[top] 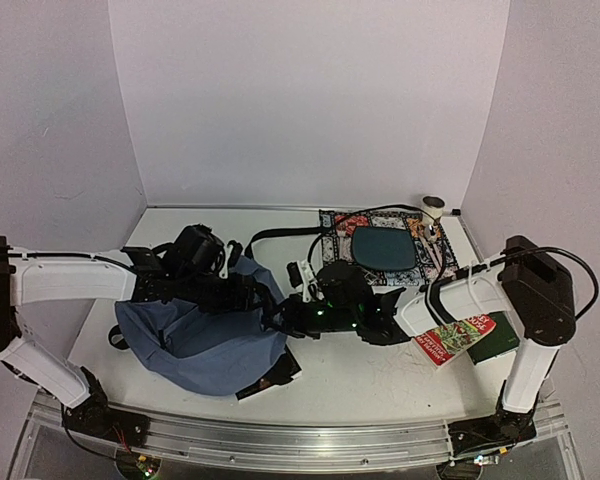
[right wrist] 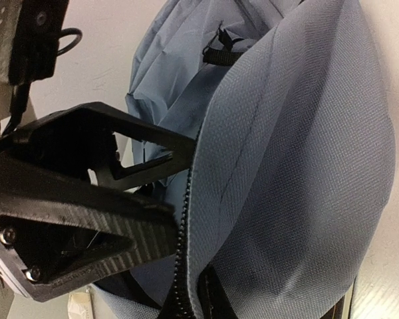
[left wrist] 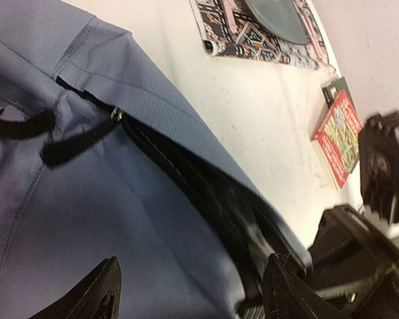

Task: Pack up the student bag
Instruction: Pick up the largest pocket of the bag from the student bag.

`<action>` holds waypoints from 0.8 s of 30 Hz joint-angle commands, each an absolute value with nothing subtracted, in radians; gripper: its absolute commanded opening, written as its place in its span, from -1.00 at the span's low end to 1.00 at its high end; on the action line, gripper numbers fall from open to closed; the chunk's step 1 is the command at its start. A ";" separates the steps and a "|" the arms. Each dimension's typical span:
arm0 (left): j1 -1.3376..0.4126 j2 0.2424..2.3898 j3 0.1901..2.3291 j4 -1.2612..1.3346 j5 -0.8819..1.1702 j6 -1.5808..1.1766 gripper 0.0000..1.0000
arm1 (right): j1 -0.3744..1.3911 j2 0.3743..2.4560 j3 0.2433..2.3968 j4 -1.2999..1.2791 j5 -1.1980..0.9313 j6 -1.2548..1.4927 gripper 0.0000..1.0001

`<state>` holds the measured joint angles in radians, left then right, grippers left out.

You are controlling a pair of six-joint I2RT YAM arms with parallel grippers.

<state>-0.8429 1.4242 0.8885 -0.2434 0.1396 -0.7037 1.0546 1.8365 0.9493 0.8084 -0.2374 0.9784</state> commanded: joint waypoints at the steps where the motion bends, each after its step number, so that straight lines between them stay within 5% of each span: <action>1: -0.834 1.482 0.965 -0.185 0.128 -0.752 0.46 | 1.059 1.848 0.966 0.911 -0.274 0.950 -1.00; 11: -0.834 1.524 0.942 -0.183 0.209 -0.750 -0.05 | 1.060 1.839 0.953 0.892 -0.229 0.935 -1.00; 19: -0.829 1.479 0.950 -0.191 0.198 -0.724 -0.95 | 1.056 1.833 0.957 0.853 -0.210 0.915 -1.00; 24: -0.776 1.430 0.980 -0.254 0.176 -0.680 -1.00 | 1.054 1.799 0.927 0.843 -0.196 0.906 -0.88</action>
<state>-0.8316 1.5010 0.9291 -0.1961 0.2216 -0.7361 1.0546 1.8496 0.9478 0.8256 -0.2165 0.9363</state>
